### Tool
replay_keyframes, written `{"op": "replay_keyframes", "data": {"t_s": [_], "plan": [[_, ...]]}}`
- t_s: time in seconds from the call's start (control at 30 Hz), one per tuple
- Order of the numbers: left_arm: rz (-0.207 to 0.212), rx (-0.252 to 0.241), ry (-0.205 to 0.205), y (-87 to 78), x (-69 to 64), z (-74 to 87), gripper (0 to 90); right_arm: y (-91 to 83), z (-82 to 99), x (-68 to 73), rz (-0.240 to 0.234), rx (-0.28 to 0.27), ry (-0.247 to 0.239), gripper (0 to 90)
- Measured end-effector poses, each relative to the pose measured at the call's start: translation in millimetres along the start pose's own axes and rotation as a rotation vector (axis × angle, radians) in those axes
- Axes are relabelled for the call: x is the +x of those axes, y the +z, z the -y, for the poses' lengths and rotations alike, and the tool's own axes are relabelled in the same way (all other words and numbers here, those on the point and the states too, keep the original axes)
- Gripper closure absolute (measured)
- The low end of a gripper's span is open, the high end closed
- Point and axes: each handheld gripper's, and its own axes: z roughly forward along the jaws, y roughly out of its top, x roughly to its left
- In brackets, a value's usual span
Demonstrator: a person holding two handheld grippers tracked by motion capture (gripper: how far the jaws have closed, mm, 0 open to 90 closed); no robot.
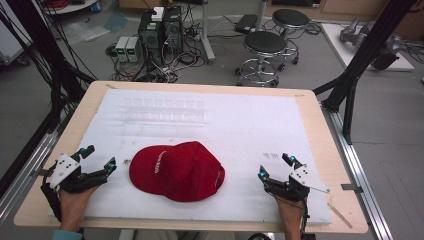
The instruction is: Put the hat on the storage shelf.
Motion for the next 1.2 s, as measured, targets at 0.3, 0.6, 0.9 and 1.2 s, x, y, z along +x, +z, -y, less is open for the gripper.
{"op": "replay_keyframes", "data": {"t_s": [0.3,0.6,0.9,1.2], "plan": [[0.001,0.009,0.01,1.1,-1.0,-0.3,13.9,-1.1,0.4,-3.6,-0.014,-0.013,0.027,9.1],[0.003,0.009,-0.003,1.1,0.2,-0.4,13.9,-1.1,0.4,-3.1,-0.014,-0.01,0.028,9.1],[0.005,0.005,-0.022,0.5,2.3,-0.2,13.7,-0.3,0.1,-1.6,-0.005,-0.002,0.018,9.1],[0.007,0.001,-0.02,0.1,2.3,-0.3,13.7,-0.3,0.1,-2.5,-0.008,-0.003,0.023,9.1]]}}
